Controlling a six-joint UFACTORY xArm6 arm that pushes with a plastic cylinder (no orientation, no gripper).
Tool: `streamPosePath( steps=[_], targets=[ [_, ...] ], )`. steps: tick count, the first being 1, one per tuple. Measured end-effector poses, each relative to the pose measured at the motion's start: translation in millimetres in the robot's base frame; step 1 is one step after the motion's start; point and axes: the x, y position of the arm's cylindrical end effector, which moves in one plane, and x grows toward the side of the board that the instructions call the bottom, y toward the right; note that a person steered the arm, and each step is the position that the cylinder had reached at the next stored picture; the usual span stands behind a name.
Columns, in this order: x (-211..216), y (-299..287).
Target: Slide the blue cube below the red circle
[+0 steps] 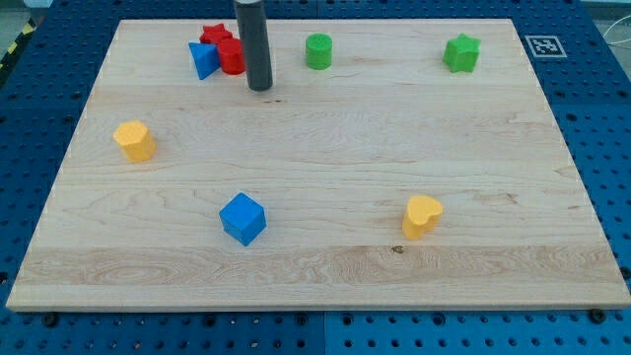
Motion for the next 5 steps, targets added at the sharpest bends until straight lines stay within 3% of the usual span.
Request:
streamPosePath(
  steps=[2, 4, 5],
  targets=[
    [58.4, 1.5],
    [89.6, -52.1],
    [132.3, -67.6]
  ],
)
